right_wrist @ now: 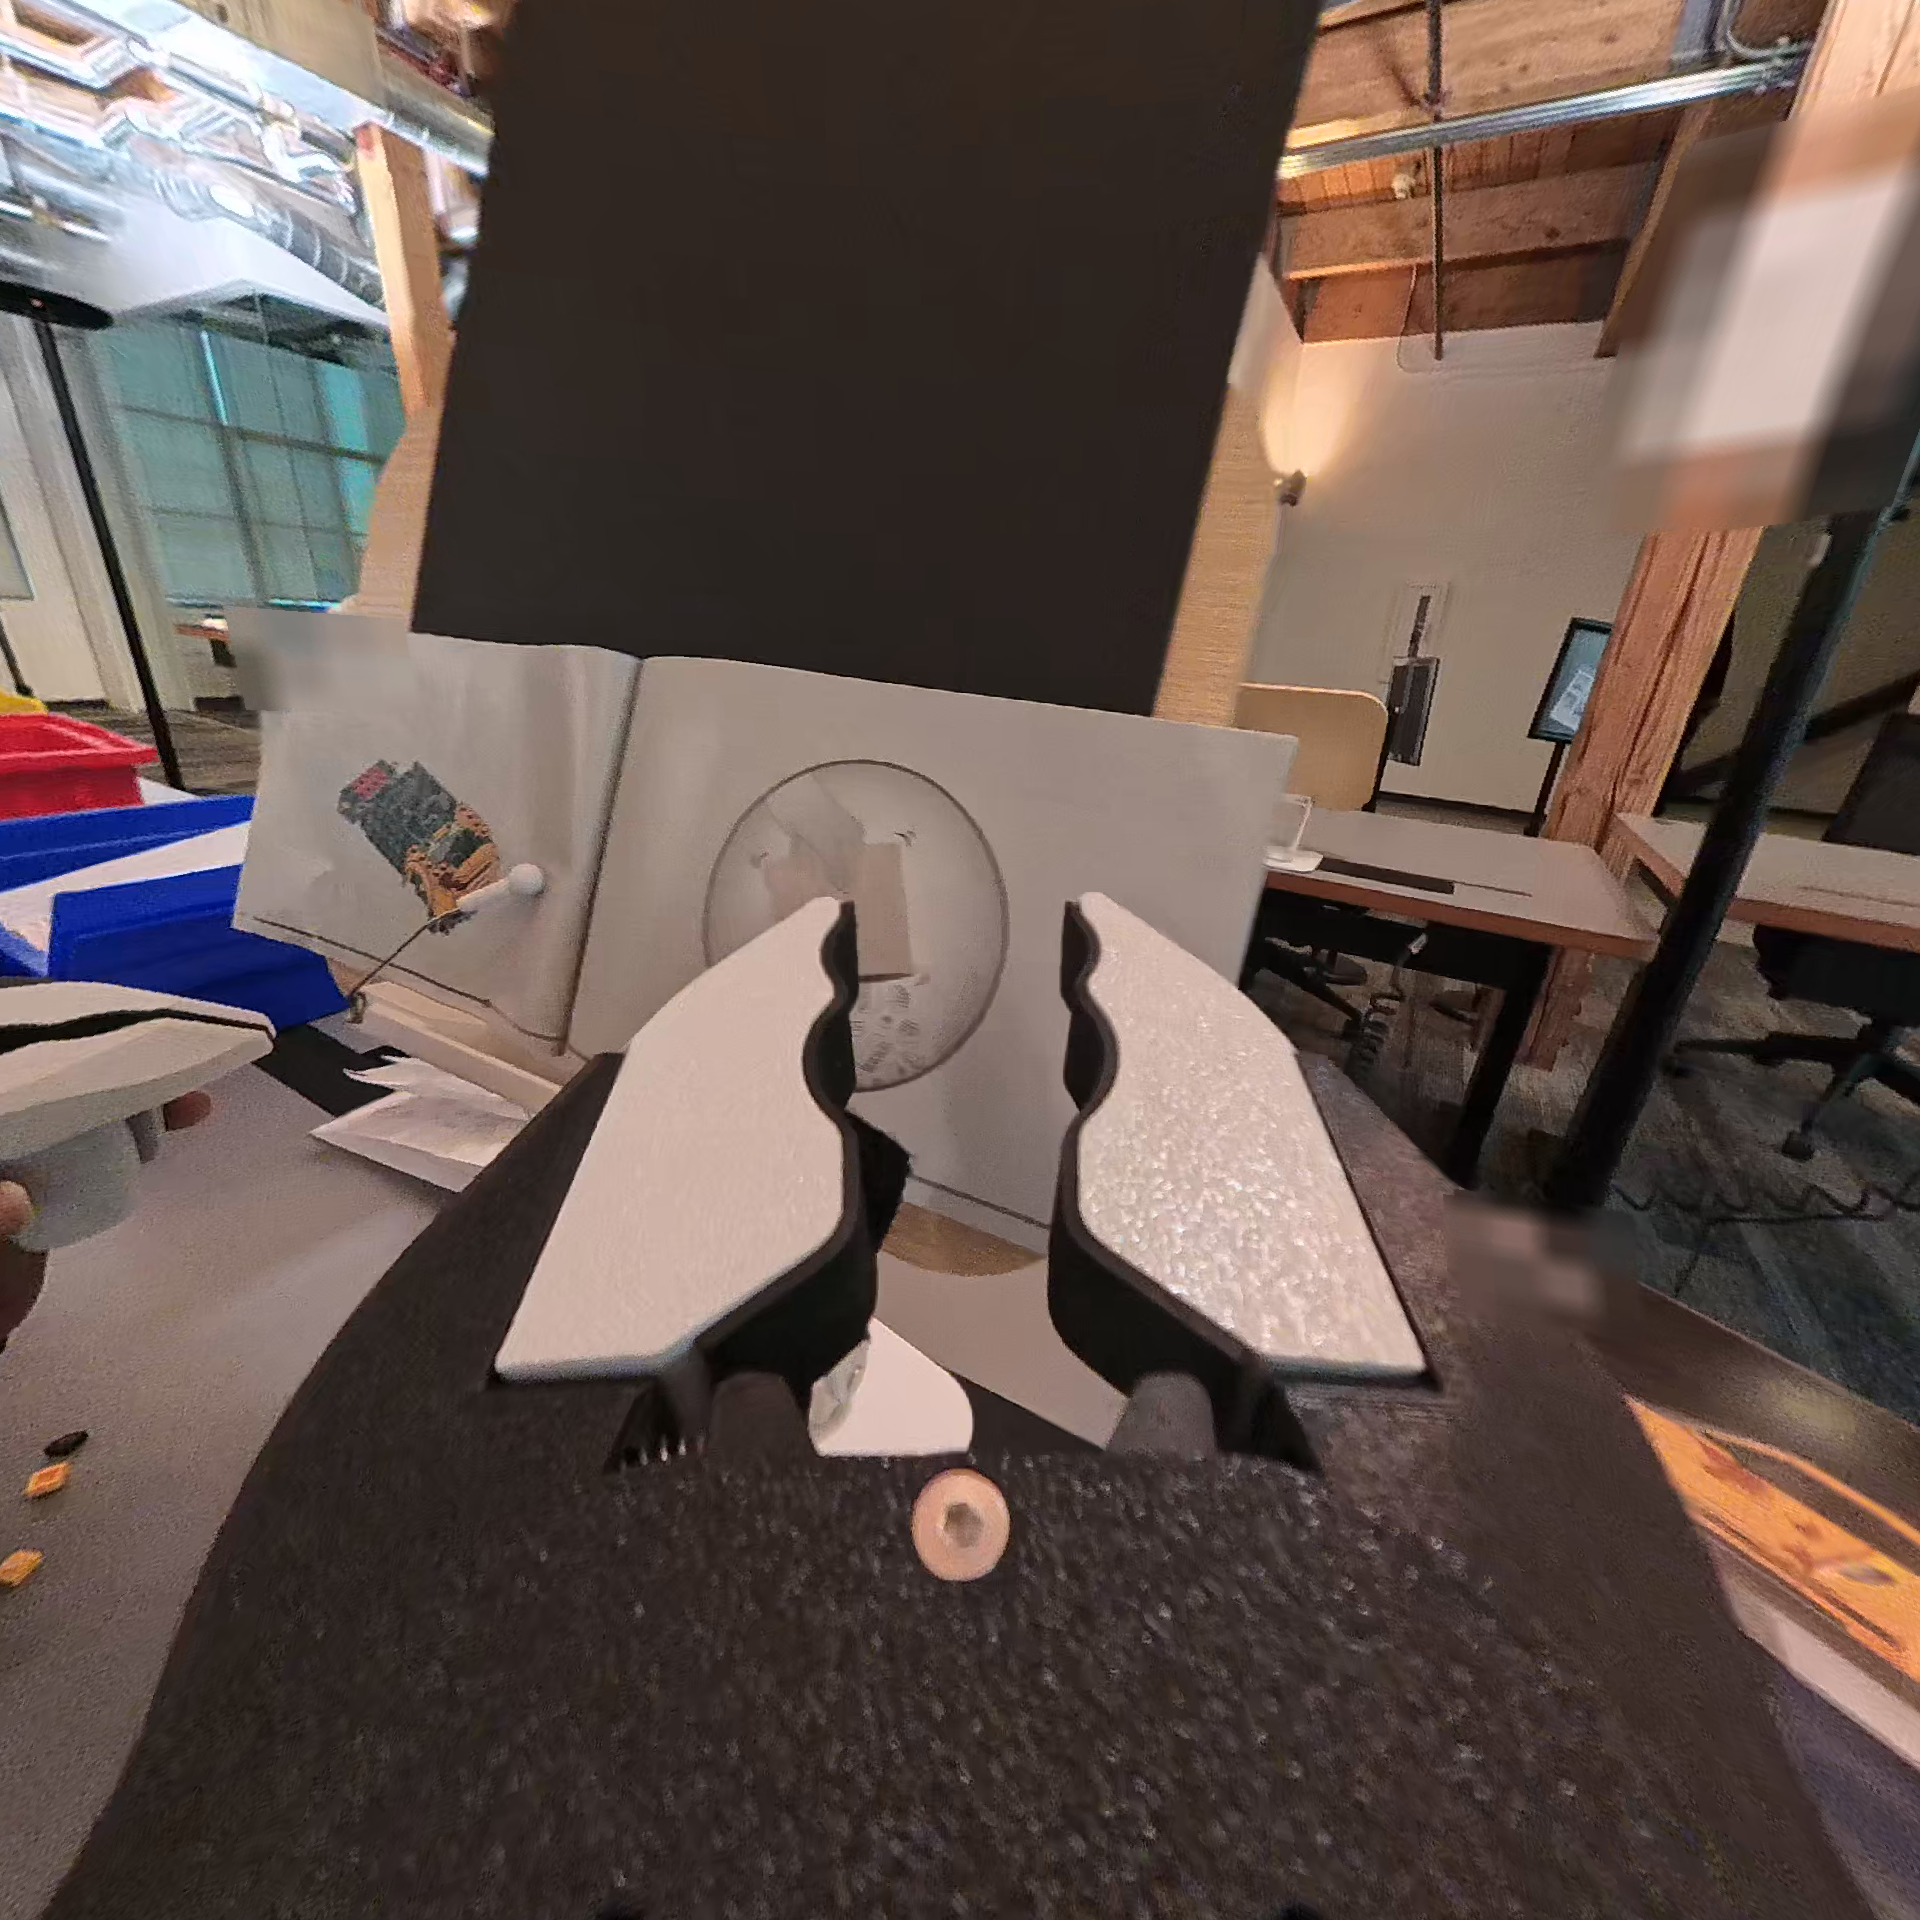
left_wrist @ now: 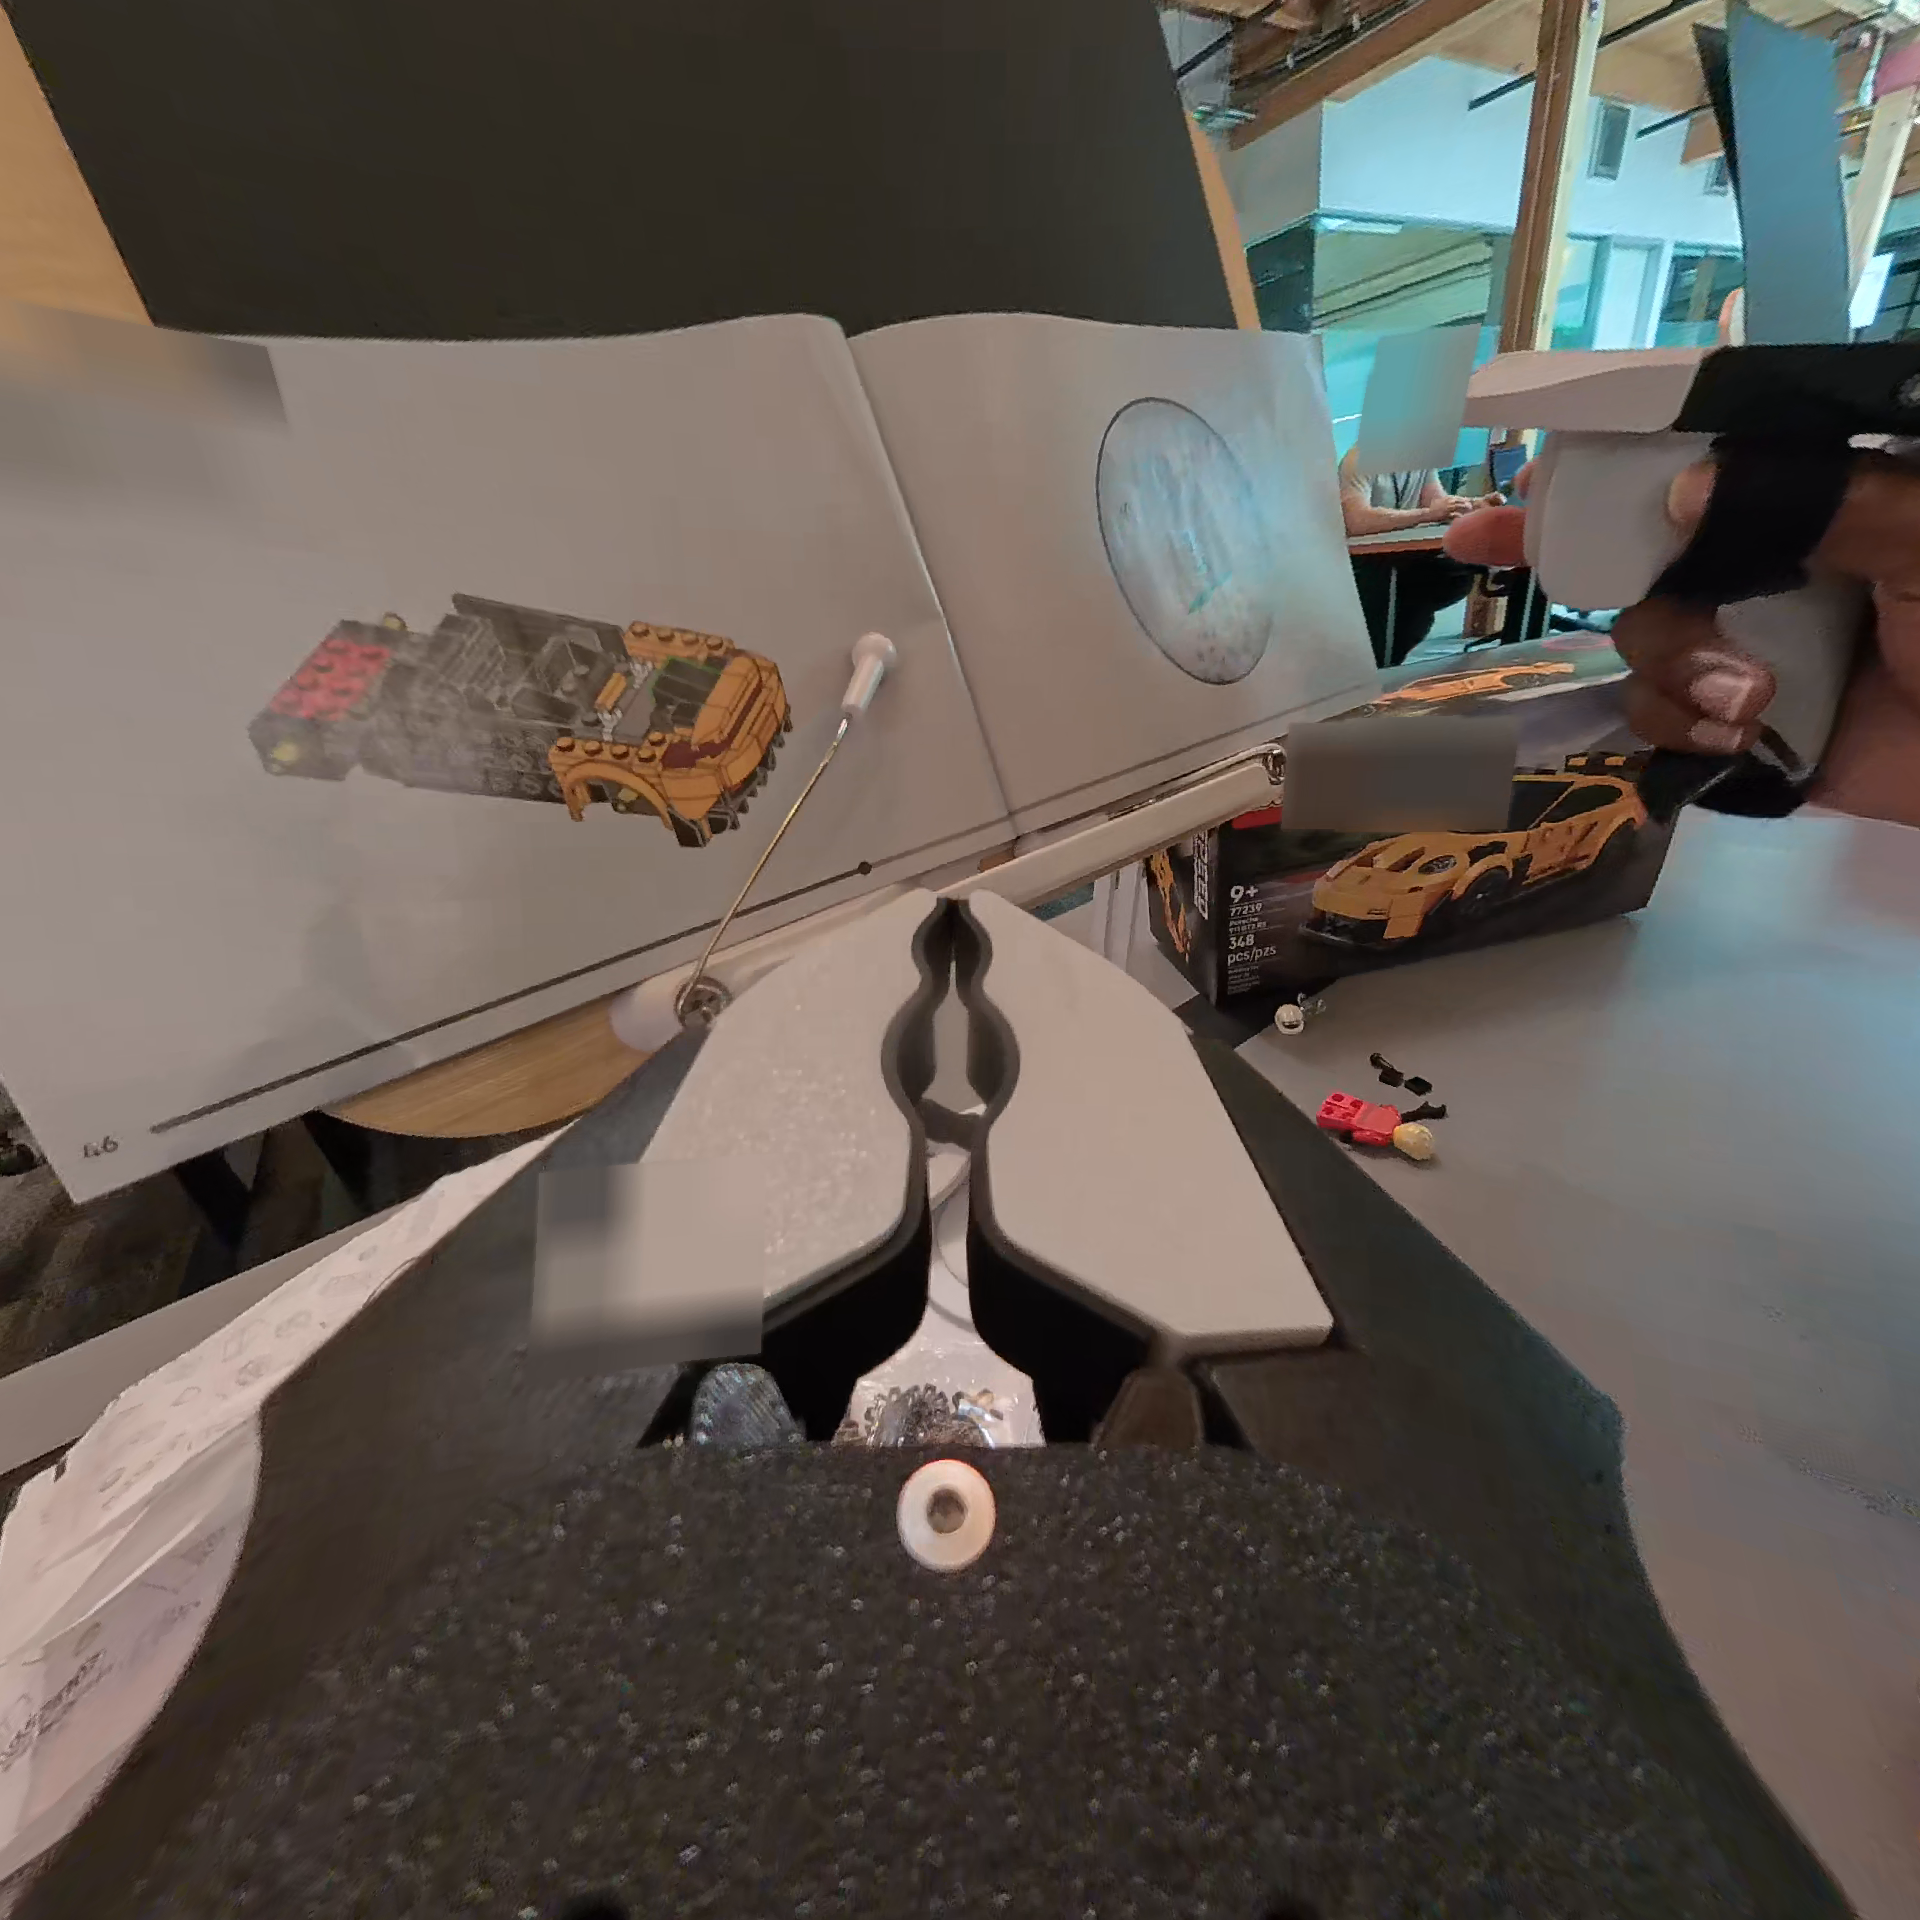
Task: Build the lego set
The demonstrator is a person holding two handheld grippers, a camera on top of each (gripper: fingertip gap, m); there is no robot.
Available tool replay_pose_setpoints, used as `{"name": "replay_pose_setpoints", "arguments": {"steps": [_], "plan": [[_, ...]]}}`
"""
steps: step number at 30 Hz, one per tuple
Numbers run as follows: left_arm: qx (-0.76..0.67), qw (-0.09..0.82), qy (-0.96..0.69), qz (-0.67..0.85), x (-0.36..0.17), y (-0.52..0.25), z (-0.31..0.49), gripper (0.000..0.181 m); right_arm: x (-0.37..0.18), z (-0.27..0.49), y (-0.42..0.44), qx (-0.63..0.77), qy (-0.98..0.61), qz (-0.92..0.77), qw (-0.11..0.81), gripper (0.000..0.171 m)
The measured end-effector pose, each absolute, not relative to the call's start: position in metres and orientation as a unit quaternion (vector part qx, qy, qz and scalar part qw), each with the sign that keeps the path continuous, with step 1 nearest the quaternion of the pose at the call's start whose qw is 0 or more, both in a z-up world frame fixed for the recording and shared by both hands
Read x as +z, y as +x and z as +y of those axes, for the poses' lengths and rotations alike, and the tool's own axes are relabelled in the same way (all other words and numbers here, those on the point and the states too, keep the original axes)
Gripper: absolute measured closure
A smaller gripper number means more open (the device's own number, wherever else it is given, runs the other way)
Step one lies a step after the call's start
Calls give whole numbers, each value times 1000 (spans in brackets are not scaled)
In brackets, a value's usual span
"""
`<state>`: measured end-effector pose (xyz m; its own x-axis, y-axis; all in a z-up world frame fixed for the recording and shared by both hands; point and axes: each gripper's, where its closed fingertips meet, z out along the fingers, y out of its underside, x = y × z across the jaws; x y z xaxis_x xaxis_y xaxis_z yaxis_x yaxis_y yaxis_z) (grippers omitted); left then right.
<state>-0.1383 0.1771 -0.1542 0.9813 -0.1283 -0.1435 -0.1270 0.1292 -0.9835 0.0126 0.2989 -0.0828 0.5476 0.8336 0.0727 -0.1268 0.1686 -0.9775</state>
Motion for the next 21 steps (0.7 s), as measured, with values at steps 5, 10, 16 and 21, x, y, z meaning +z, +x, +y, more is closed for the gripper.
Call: {"name": "replay_pose_setpoints", "arguments": {"steps": [5,10,16,21], "plan": [[0,745,-658,108,-155,-133,177,181,-89,283,-11,332,-530,-365,690,140],[-4,743,-661,103,-156,-138,176,181,-99,284,-19,285,-533,-379,701,150],[-24,747,-657,100,-155,-137,175,181,-103,289,-18,283,-535,-363,708,166],[-45,736,-667,102,-158,-134,176,181,-105,293,-16,275,-540,-351,714,168]]}}
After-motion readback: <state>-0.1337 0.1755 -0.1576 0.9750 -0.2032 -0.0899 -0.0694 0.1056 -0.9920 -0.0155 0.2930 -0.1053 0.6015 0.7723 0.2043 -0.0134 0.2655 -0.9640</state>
